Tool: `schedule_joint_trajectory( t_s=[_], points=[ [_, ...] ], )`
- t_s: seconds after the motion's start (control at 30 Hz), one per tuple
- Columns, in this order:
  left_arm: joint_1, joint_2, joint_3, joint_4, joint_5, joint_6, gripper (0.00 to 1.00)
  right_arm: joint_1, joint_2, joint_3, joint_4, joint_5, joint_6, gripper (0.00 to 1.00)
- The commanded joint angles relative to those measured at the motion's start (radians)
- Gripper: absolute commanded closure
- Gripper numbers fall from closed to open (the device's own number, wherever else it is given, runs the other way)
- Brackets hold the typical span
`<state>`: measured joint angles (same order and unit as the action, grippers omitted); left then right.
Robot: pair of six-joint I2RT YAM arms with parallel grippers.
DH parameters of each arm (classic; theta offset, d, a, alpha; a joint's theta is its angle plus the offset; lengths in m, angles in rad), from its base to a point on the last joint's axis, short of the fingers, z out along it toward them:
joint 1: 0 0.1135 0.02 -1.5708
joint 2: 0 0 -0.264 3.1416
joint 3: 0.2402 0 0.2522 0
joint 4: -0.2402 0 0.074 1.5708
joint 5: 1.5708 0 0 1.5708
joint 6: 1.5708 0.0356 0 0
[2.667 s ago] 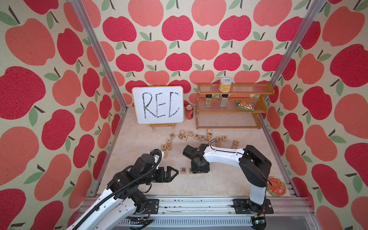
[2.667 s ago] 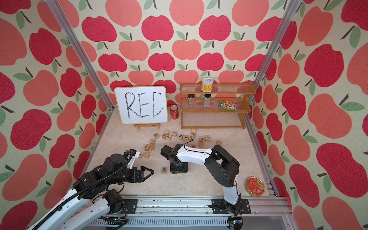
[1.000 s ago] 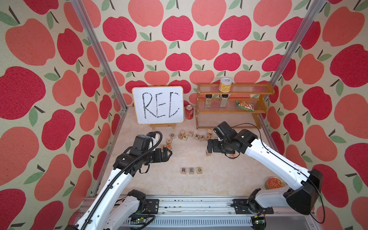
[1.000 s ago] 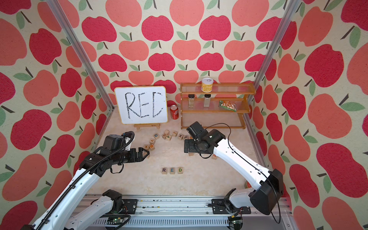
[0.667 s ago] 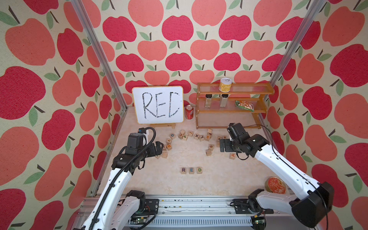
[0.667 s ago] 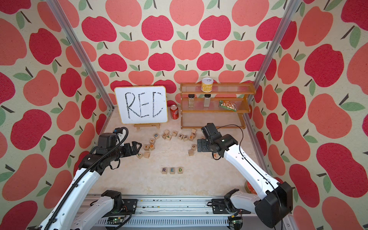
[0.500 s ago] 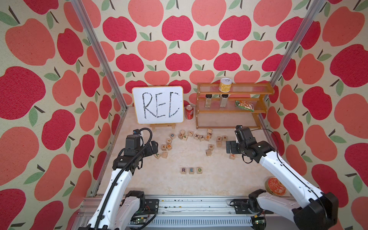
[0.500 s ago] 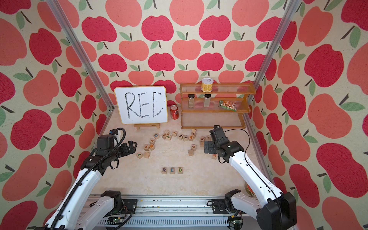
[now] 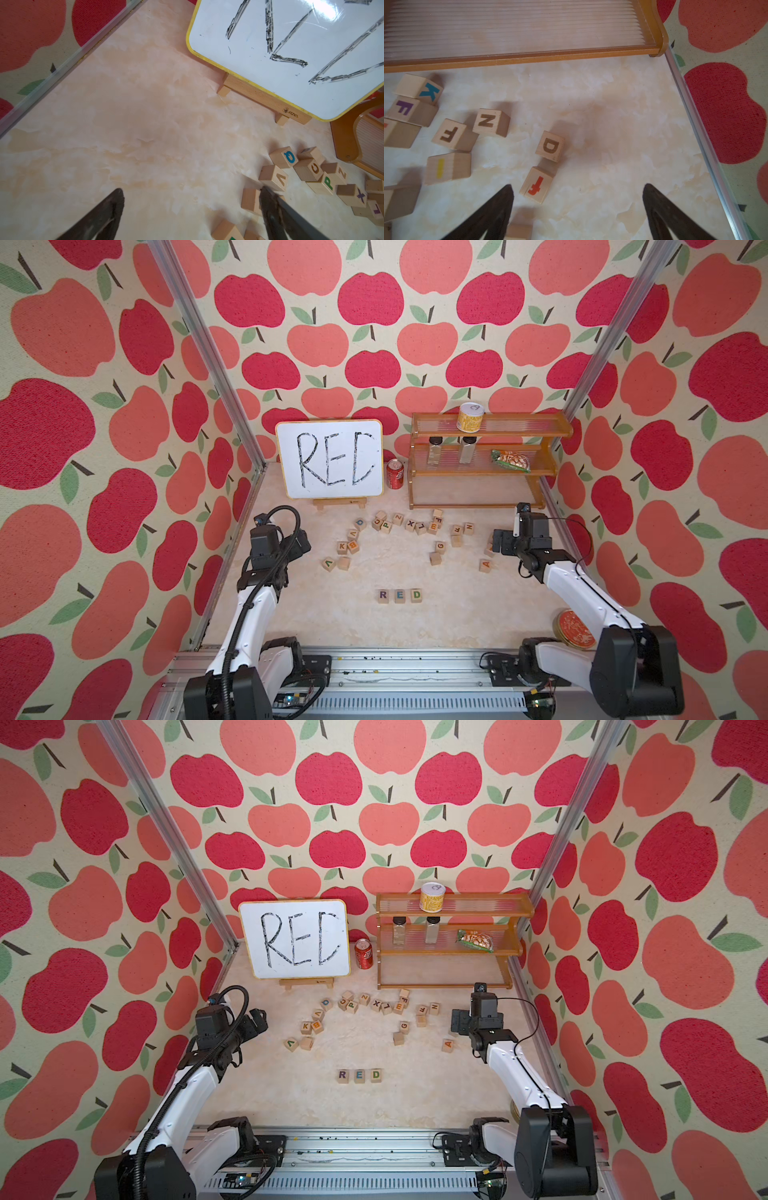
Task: Assemble the uppercase word "red" with letter blocks
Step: Reset both arms
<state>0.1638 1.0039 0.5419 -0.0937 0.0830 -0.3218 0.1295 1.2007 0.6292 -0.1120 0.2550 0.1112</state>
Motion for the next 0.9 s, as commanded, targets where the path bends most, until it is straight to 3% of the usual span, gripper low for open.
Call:
schedule_joint_trajectory(
  t_s=[0.0,0.17,0.5,0.77,0.87],
  points=[
    [0.027,0.054,-0.026,0.177,-0.032,0.018,0.01,-0.013,0.047,-0.065,0.273,0.037,-0.071,0.01],
    [0.051,0.202,-0.023,0.334,-0.021,0.068,0.01,-0.023,0.137,-0.112,0.502,0.055,-0.109,0.01],
    [0.063,0.431,-0.047,0.65,0.054,0.181,0.01,-0.024,0.28,-0.136,0.763,0.061,-0.143,0.01],
    [0.022,0.488,-0.163,0.915,0.135,0.267,0.01,-0.027,0.343,-0.246,1.006,-0.005,-0.157,0.01],
    [-0.003,0.537,-0.14,0.906,0.134,0.306,0.01,-0.027,0.375,-0.265,1.083,-0.025,-0.172,0.01]
  ],
)
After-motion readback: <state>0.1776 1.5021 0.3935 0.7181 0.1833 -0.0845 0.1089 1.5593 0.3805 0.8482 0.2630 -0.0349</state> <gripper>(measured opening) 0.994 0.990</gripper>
